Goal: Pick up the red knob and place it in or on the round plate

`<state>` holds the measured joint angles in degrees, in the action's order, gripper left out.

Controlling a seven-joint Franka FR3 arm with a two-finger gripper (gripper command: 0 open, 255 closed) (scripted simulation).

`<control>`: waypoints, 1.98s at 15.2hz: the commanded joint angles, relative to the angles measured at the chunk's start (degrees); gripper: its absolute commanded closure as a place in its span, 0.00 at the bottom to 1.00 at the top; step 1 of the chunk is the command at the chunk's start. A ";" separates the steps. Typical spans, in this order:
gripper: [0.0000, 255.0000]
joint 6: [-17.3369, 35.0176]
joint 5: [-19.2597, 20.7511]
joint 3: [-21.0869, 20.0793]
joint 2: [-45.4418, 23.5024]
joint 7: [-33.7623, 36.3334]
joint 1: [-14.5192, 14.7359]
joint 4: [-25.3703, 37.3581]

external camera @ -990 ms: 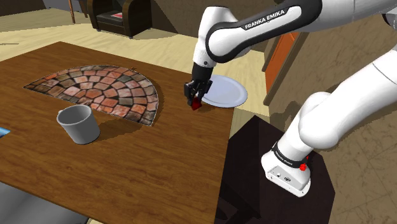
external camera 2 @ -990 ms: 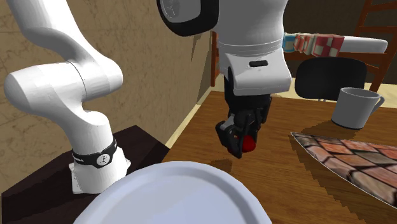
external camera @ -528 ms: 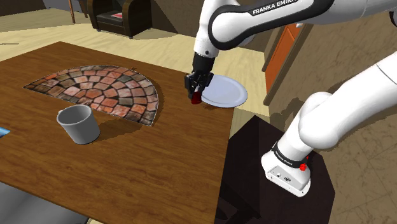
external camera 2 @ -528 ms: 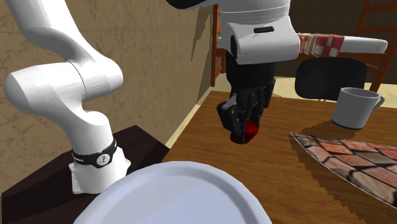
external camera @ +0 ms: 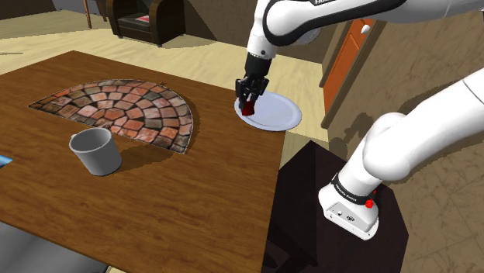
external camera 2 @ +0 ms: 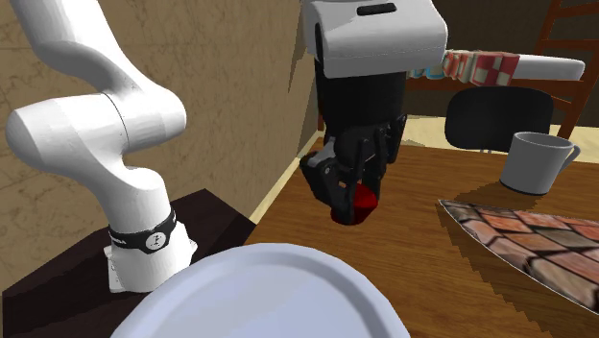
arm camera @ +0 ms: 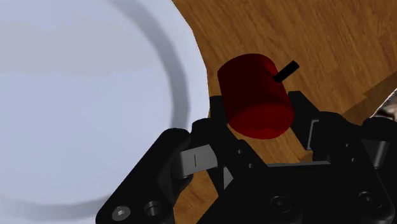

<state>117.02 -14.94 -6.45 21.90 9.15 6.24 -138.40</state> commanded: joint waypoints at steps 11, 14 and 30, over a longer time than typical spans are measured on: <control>1.00 -3.21 5.53 12.44 -1.67 -16.71 -7.81 1.65; 1.00 -0.81 5.27 12.48 -2.49 -17.20 -7.75 0.02; 1.00 6.84 4.13 12.66 -5.88 -18.96 -7.45 -4.40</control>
<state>123.99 -10.90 6.19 16.24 -9.85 -1.19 -142.44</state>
